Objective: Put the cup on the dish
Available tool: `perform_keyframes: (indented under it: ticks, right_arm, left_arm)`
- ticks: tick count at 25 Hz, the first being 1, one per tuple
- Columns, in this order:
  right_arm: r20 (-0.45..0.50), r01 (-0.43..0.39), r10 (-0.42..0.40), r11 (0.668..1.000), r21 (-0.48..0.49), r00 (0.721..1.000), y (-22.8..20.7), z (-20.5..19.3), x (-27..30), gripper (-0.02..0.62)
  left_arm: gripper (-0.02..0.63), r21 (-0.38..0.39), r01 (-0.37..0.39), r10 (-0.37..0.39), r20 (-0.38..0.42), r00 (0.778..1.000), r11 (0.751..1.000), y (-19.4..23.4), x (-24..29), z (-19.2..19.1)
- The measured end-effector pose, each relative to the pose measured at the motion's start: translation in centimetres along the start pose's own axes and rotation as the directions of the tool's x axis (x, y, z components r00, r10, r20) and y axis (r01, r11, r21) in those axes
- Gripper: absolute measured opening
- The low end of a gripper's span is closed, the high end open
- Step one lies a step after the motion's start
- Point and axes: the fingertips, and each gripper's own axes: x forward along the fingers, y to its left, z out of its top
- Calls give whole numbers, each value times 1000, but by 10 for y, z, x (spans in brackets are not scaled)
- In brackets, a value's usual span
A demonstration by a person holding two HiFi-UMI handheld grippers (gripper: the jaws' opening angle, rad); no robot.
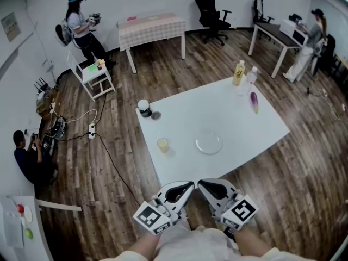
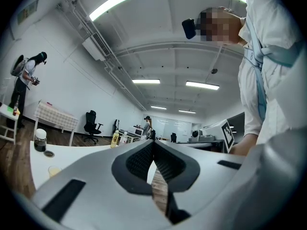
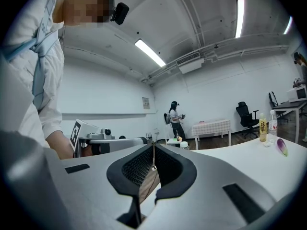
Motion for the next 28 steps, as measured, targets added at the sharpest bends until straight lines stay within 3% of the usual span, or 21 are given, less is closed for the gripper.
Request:
perform_keyframes:
  ticks: [14, 28]
  right_arm:
    - [-31, 57, -57, 998, -12, 998, -31, -6, 59, 32]
    - [-94, 58, -56, 998, 22, 994, -43, -23, 71, 34]
  left_arm:
    - [3, -19, 12, -13, -32, 999, 1000, 76, -5, -4]
    - [3, -51, -35, 32, -62, 998, 998, 113, -6, -26]
